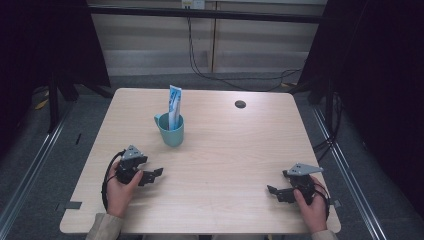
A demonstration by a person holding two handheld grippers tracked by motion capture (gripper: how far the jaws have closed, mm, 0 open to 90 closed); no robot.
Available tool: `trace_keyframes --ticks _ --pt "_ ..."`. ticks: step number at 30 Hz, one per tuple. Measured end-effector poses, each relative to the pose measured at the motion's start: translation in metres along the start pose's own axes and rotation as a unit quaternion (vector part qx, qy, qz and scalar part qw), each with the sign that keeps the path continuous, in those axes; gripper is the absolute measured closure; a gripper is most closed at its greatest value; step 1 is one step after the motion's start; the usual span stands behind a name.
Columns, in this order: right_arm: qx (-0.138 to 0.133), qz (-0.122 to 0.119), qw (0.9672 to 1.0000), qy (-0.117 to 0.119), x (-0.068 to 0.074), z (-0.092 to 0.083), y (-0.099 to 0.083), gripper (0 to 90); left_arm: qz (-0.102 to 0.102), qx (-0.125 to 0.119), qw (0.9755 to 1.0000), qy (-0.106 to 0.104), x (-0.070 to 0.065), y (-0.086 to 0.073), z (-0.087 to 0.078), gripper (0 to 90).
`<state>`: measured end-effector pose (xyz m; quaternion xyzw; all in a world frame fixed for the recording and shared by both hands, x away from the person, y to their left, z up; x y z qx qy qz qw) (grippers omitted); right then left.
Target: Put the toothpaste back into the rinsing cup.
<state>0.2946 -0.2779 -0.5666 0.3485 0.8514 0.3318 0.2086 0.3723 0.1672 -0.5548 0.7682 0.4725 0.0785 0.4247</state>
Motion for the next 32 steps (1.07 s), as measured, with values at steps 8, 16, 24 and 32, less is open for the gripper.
trace_keyframes --ticks 8,16,24,32 --pt "0.000 0.000 1.0000 0.000 0.0001 0.0000 0.0000 13.1 0.003 0.004 1.0000 0.008 0.0030 -0.0040 0.0000 18.6" --pt "0.000 0.000 1.0000 0.000 0.0001 0.0000 0.0000 13.1 0.012 0.015 0.9997 0.018 0.0045 -0.0073 -0.0001 18.4" --pt "0.000 -0.001 1.0000 0.001 0.0002 0.0000 0.0001 13.1 0.020 0.023 0.9993 0.023 0.0040 -0.0083 0.0007 17.8" --pt "0.000 -0.001 1.0000 0.001 0.0004 -0.0001 0.0001 13.1 0.024 0.023 0.9991 0.025 0.0028 -0.0087 0.0016 17.0"
Point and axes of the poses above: each handheld gripper's, and its own axes: z roughly forward along the jaws, y roughly out of its top, x roughly to its left, the point moved 8 cm from there along z, roughly forward along the jaws, and after that the axes turned 12 degrees about -z, right-handed, at the moved point
